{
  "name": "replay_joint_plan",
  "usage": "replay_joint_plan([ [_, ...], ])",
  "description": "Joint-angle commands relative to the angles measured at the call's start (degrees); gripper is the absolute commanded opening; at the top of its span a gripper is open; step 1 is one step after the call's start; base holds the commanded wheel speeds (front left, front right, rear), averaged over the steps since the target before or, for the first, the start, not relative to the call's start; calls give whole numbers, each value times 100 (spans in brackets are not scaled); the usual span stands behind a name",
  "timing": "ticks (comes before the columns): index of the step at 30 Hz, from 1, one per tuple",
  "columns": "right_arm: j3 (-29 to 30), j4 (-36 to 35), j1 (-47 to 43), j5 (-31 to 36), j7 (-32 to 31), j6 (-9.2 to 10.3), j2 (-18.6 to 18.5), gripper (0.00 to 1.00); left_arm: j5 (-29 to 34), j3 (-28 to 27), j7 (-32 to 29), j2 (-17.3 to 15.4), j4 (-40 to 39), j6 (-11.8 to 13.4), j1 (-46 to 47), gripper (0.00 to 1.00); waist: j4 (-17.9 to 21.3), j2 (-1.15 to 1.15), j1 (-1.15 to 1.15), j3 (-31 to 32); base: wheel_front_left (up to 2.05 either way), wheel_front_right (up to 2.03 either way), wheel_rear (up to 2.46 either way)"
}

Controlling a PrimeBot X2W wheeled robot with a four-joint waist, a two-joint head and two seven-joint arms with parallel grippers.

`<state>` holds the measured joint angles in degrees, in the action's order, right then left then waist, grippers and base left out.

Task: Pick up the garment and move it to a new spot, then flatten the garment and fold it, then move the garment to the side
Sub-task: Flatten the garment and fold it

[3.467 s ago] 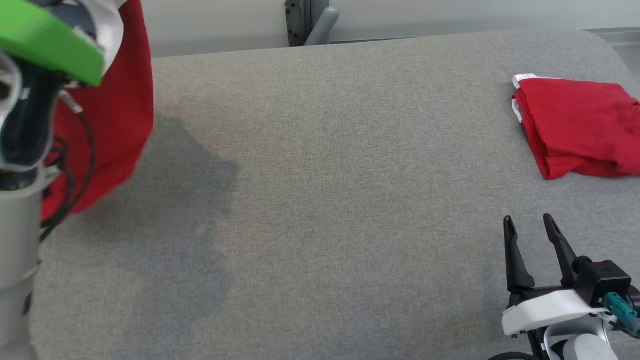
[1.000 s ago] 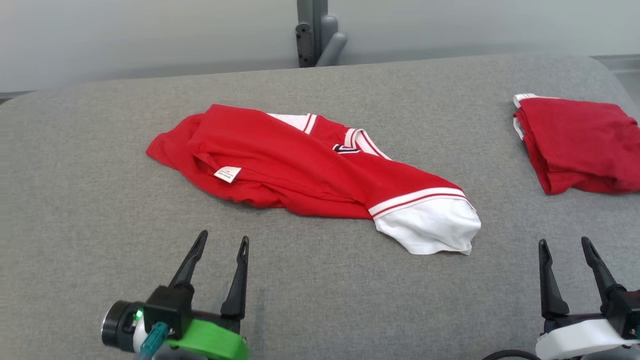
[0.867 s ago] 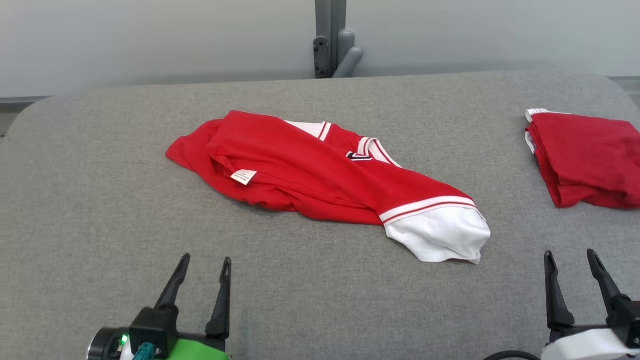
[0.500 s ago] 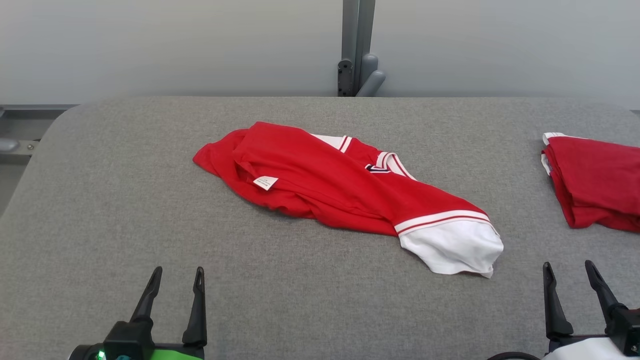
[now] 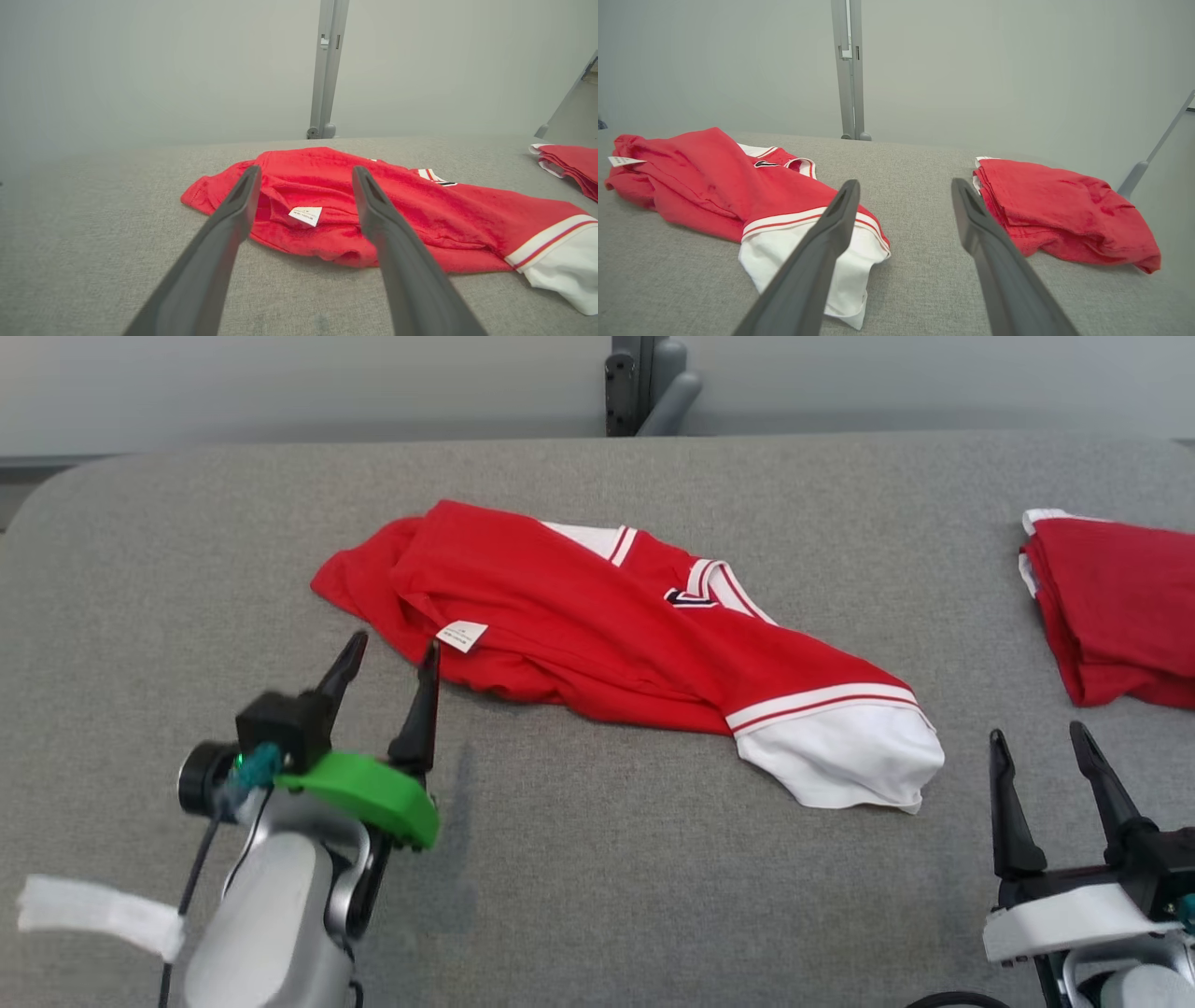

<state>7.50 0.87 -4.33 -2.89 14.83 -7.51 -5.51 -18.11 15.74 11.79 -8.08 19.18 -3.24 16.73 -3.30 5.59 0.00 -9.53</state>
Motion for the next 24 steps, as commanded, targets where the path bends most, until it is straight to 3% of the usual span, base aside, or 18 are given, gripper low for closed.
replay_joint_plan([
  [1, -38, -29, 159, 4, 37, 4, -15, 100, -89, 15, -198, 33, 252, -93, 420, 100, 187, 0, 0, -660, 0, 0, 0],
  [4, -53, -4, 391, -34, 37, 4, 39, 100, -357, -9, -777, 137, 1030, -194, 1277, 100, 382, 0, 0, -982, 0, 0, 0],
  [8, -86, 61, 474, -47, 37, 4, 90, 100, -482, -49, -1001, 132, 1639, -202, 1757, 100, 558, 0, 0, -1104, 0, 0, 0],
  [19, -50, 148, 566, -22, 37, 4, 151, 100, -619, -240, -1002, 49, 2761, 6, 2364, 100, 674, 0, 0, -1055, 0, 0, 0],
  [24, -85, 137, 551, -9, 38, 4, 124, 100, -673, -250, -864, 76, 3075, -25, 2552, 100, 647, 0, 0, -1040, 0, 0, 0],
])
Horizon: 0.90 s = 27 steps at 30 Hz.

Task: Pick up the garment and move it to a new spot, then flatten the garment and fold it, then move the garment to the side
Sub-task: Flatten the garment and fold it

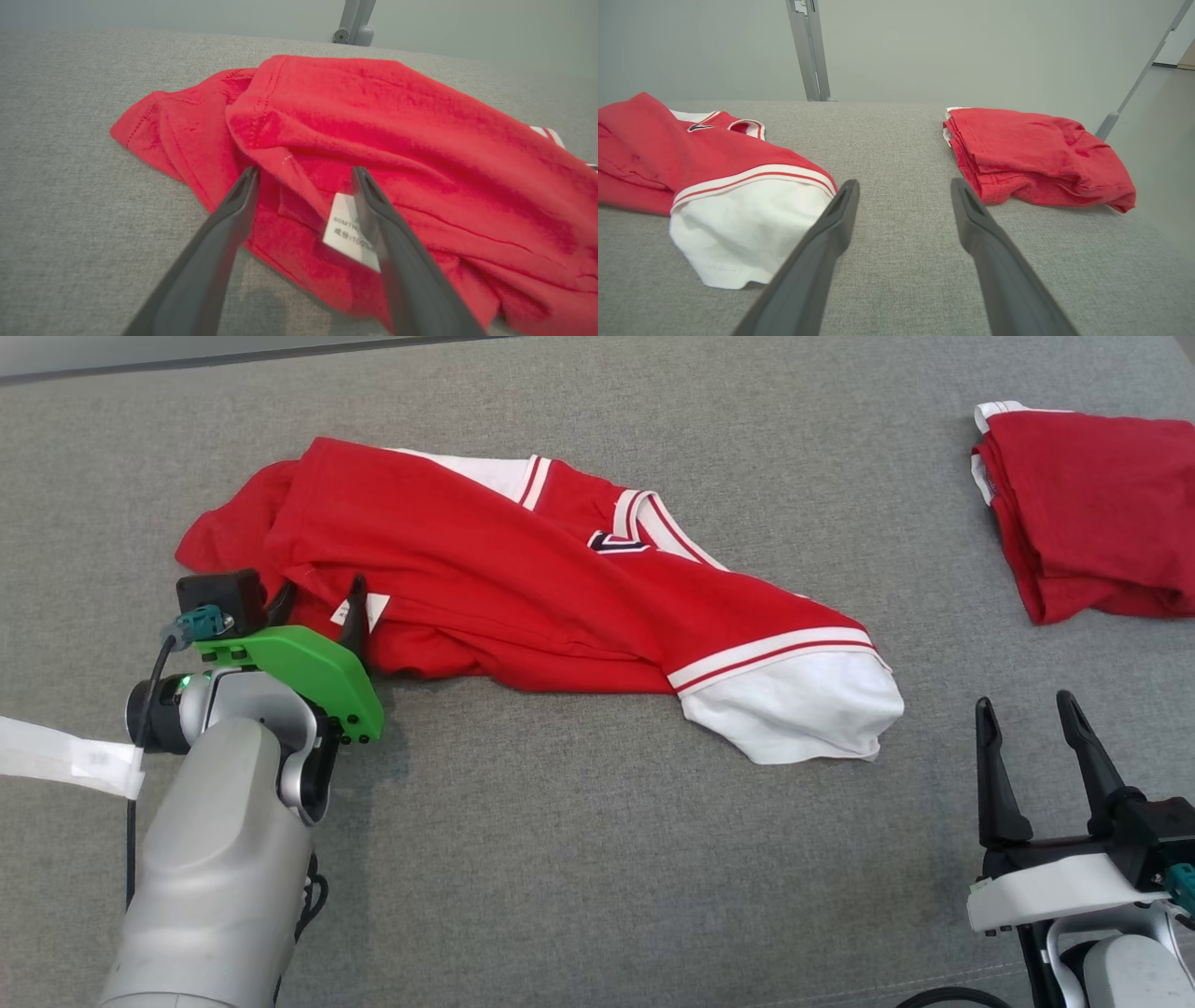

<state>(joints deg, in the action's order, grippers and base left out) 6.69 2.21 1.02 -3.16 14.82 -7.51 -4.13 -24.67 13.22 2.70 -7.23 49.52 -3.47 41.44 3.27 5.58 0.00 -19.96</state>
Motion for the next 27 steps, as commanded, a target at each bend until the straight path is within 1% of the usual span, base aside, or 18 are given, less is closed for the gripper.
replay_joint_plan([
  [1, -10, 1, 4, 19, 38, 4, -19, 100, -32, 3, 80, 2, 90, -18, 112, 100, -16, 0, 0, 5, 0, 0, 0],
  [2, -10, 1, 4, 19, 38, 4, -19, 100, -32, 3, 80, 2, 90, -18, 112, 100, -16, 0, 0, 5, 0, 0, 0],
  [3, -12, -1, -7, 18, 39, 4, -23, 100, -46, 4, 101, 18, 149, -31, 148, 96, -21, 0, 0, 4, 0, 0, 0],
  [4, -18, 3, -19, 14, 39, 4, -29, 100, -82, 21, 149, 52, 248, -70, 195, 42, -26, 0, 0, 6, 0, 0, 0],
  [5, -18, 3, -19, 14, 39, 4, -29, 100, -82, 21, 149, 52, 248, -70, 195, 42, -26, 0, 0, 6, 0, 0, 0],
  [6, -24, 8, -22, 12, 39, 4, -30, 100, -86, 45, 158, 58, 303, -92, 215, 0, -25, 0, 0, 8, 0, 0, 0],
  [12, -29, 26, -26, 11, 39, 4, -37, 100, -127, 99, 492, 81, 408, -213, 326, 0, -14, 0, 0, 33, 0, 0, 0],
  [17, 70, 38, -186, -11, 39, 4, -18, 100, -340, -113, 953, 99, 28, -240, 1, 0, -50, 0, 0, 181, 0, 0, 0],
  [20, 128, 42, -341, -10, 38, 4, -1, 100, -485, -207, 1090, 132, -543, -241, -433, 0, -127, 0, 0, 314, 0, 0, 0],
  [23, 173, 61, -474, -32, 39, 4, 20, 100, -620, -269, 1118, 185, -1317, -167, -1137, 0, -236, 0, 0, 449, 0, 0, 0],
  [27, 146, 85, -591, -56, 39, 4, 9, 100, -758, -297, 856, 164, -2519, 91, -2293, 0, -398, 0, 0, 636, 0, 0, 0],
])
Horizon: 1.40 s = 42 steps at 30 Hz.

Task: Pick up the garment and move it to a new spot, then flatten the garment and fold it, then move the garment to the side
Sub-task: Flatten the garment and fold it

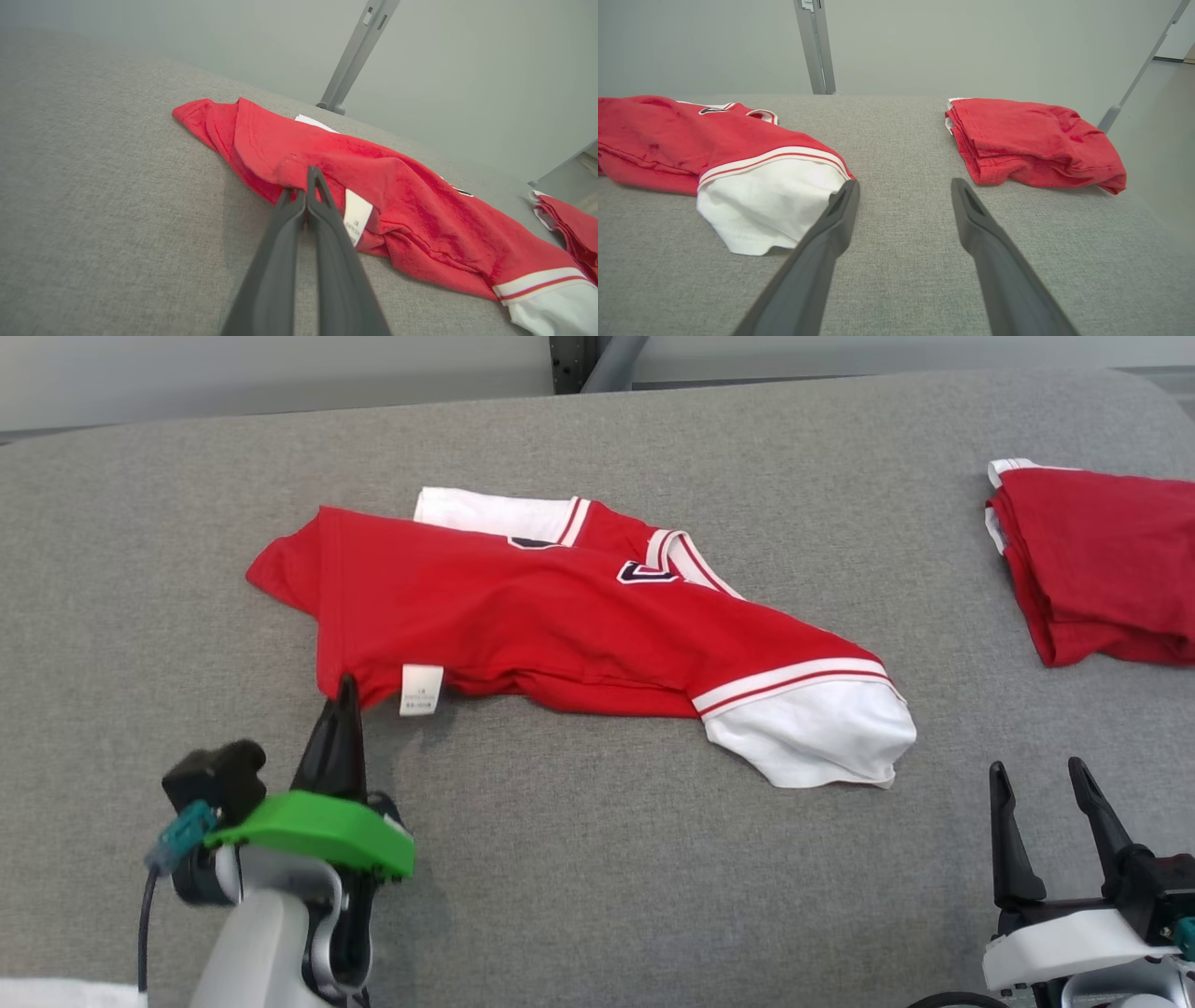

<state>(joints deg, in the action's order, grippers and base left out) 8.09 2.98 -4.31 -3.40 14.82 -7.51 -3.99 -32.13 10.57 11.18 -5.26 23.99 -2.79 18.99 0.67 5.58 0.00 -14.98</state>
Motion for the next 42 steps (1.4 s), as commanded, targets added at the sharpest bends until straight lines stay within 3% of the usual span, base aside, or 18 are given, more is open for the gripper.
replay_joint_plan([
  [1, 11, 8, -77, -39, 38, 4, -18, 100, -39, -30, -97, -50, -282, 100, -349, 0, -181, 0, 0, 178, 0, 0, 0],
  [8, 37, -4, -224, -93, 39, 4, -156, 100, -261, 150, -1197, -439, -2397, 352, -2147, 0, -515, 0, 0, 341, 0, 0, 0],
  [12, 13, 34, -253, -123, 38, 4, -162, 100, -534, 213, -1659, -705, -3128, 153, -2666, 0, -655, 0, 0, 380, 0, 0, 0],
  [16, -93, 137, -205, -126, 39, 4, -153, 100, -597, 305, -1682, -850, -2822, -86, -2814, 0, -703, 0, 0, 423, 0, 0, 0],
  [25, -250, 265, -139, -162, 39, 4, -185, 100, -501, 704, -870, -926, -1364, -428, -2449, 0, -561, 0, 0, 475, 0, 0, 0],
  [26, -256, 272, -122, -163, 39, 4, -190, 100, -440, 741, -738, -970, -1202, -432, -2397, 13, -527, 0, 0, 469, 0, 0, 0],
  [27, -251, 273, -102, -166, 39, 4, -201, 100, -418, 772, -607, -980, -1044, -445, -2347, 42, -497, 0, 0, 464, 0, 0, 0],
  [28, -237, 269, -81, -159, 39, 4, -219, 100, -417, 789, -491, -965, -905, -454, -2310, 84, -469, 0, 0, 458, 0, 0, 0],
  [29, -215, 250, -59, -154, 39, 4, -230, 100, -421, 802, -402, -971, -795, -460, -2289, 100, -440, 0, 0, 454, 0, 0, 0],
  [33, -155, 142, -38, -154, 39, 4, -317, 100, -529, 707, -125, -1022, -588, -461, -2406, 100, -334, 0, 0, 496, 0, 0, 0],
  [37, 15, -59, -6, -146, 38, 4, -406, 100, -549, 334, 273, -999, -837, -307, -2581, 100, -274, 0, 0, 516, 0, 0, 0],
  [42, 260, -333, 10, -112, 39, 4, -417, 100, 211, -158, 401, -973, -1473, -81, -2617, 100, -327, 0, 0, 469, 0, 0, 0],
])
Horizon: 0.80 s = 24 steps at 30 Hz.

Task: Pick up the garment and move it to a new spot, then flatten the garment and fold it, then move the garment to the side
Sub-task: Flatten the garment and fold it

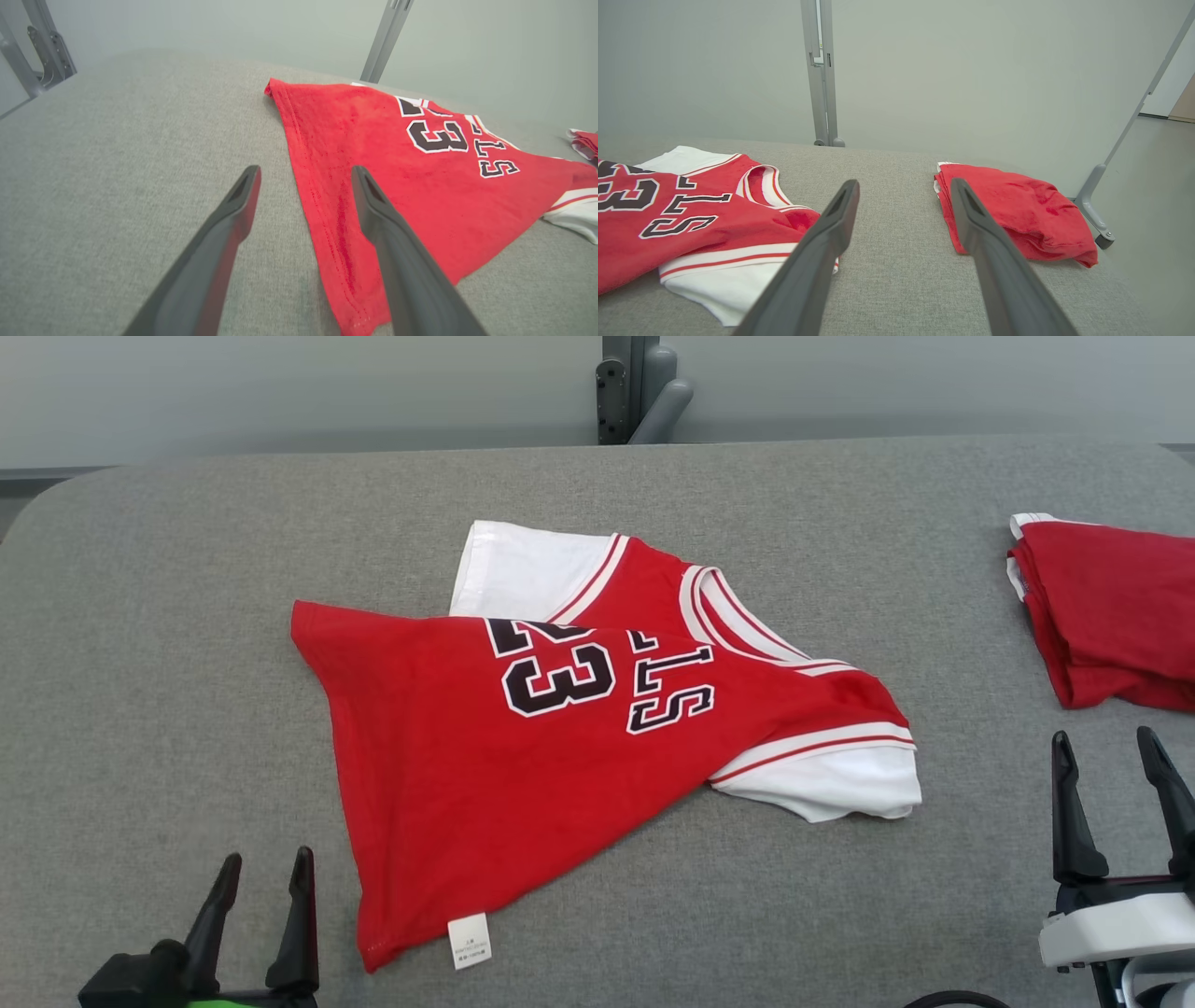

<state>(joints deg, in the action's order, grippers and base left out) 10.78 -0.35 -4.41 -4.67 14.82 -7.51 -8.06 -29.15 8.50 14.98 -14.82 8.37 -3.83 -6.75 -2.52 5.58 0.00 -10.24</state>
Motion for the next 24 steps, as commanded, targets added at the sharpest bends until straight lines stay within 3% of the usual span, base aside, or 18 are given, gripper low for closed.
replay_joint_plan([
  [1, 41, -47, 15, 34, 39, 4, 4, 100, 232, -148, 17, 151, -196, -20, -89, 100, -31, 0, 0, 10, 0, 0, 0],
  [10, 327, 230, -393, 146, 38, 4, 173, 100, 1511, -691, 22, 784, -647, -326, -455, 100, -208, 0, 0, 464, 0, 0, 0],
  [15, 431, 513, -603, 220, 39, 4, 220, 100, 1671, -604, 22, 902, -507, -371, -565, 100, -324, 0, 0, 631, 0, 0, 0],
  [24, 347, 624, -559, 241, 39, 4, 258, 100, 1596, -454, 22, 799, -489, -373, -568, 100, -359, 0, 0, 687, 0, 0, 0],
])
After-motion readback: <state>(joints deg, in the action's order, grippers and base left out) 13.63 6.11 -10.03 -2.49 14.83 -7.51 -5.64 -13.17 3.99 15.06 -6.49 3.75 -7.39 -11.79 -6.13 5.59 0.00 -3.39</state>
